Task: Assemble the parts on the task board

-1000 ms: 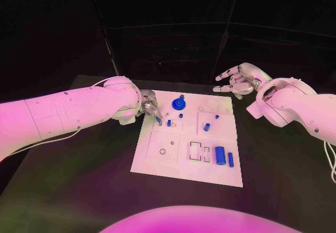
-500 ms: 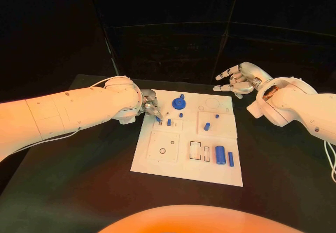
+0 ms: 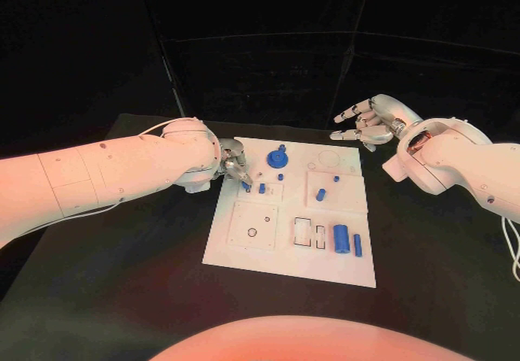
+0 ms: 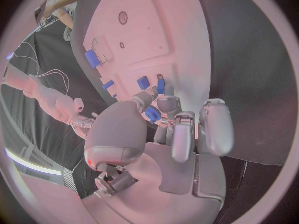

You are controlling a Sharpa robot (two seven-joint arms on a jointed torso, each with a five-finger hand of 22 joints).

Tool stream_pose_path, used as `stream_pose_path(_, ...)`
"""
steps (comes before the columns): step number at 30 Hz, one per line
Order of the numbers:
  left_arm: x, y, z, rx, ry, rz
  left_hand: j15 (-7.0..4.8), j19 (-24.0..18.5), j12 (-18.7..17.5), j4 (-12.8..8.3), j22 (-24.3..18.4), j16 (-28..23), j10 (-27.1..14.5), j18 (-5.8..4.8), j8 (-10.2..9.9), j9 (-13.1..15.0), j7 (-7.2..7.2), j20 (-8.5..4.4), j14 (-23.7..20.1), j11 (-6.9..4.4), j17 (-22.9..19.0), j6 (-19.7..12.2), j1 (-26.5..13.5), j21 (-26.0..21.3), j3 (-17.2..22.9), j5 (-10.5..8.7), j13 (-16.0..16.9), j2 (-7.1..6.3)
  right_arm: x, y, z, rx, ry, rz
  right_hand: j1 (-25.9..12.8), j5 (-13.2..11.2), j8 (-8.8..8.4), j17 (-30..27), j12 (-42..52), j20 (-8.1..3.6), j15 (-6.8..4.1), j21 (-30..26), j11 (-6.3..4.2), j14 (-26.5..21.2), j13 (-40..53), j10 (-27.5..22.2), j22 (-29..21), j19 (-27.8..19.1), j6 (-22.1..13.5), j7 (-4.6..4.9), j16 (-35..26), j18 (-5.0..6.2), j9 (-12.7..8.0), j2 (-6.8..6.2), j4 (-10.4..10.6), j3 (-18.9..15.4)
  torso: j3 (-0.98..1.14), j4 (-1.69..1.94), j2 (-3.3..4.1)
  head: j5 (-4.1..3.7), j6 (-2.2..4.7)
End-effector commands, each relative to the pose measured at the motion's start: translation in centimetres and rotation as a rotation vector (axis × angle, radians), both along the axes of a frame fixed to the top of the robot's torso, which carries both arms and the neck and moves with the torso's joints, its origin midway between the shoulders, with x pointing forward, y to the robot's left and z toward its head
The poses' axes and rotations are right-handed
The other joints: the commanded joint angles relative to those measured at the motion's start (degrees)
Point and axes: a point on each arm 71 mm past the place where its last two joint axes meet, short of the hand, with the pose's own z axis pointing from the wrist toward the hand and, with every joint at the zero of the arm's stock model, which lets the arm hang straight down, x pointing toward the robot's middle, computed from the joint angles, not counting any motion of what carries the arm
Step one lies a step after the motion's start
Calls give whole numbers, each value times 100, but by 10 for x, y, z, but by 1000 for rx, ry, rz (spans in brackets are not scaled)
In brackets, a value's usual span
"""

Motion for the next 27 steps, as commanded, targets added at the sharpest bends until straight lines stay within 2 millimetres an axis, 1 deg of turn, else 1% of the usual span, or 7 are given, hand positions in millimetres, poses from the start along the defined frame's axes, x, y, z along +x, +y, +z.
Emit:
stream_pose_path(1, -2, -1, -2, 14, 9, -13, -43, 125, 37, -504, 15, 18, 51, 24, 26, 18, -45, -42, 613, -14, 1509, 6, -7, 29, 533, 20, 16, 54, 0, 1, 2, 1, -8, 12, 33, 34, 29, 515, 25, 1, -40, -18, 9, 388, 7, 23, 6, -27, 29, -5, -25, 44, -6, 43, 8, -12, 2, 2, 0, 6, -6)
stream_pose_path(10, -3, -3, -3, 13, 9, -16, -45, 125, 45, -502, 12, 18, 58, 25, 35, 23, -49, -43, 613, -16, 1509, 8, -11, 26, 538, 20, 27, 50, 0, 2, 1, 1, -7, 14, 33, 34, 29, 515, 25, 1, -40, -18, 9, 388, 7, 23, 6, -27, 29, -5, -25, 44, -6, 43, 8, -12, -1, 2, -3, 0, -5)
stream_pose_path(15, -4, -3, -6, 19, 16, -19, -46, 126, 46, -502, 17, 18, 59, 24, 40, 27, -50, -44, 613, -18, 1509, 9, -13, 30, 541, 20, 27, 47, 0, 2, 1, 1, -6, 15, 48, 34, 34, 512, 29, -1, -42, -23, 7, 388, 9, 29, -1, -26, 30, -7, -28, 44, -6, 50, 9, -14, 3, -2, -5, 2, -4)
stream_pose_path(27, -7, -1, -8, 35, 38, -31, -47, 125, 32, -502, 14, 18, 54, 25, 48, 33, -53, -45, 613, -21, 1509, 9, -16, 27, 547, 21, 6, 42, 0, 2, 1, 0, -5, 15, 52, 35, 35, 511, 30, -2, -43, -25, 6, 388, 10, 31, -3, -26, 30, -7, -29, 45, -6, 52, 9, -15, -3, 3, -3, -5, -13)
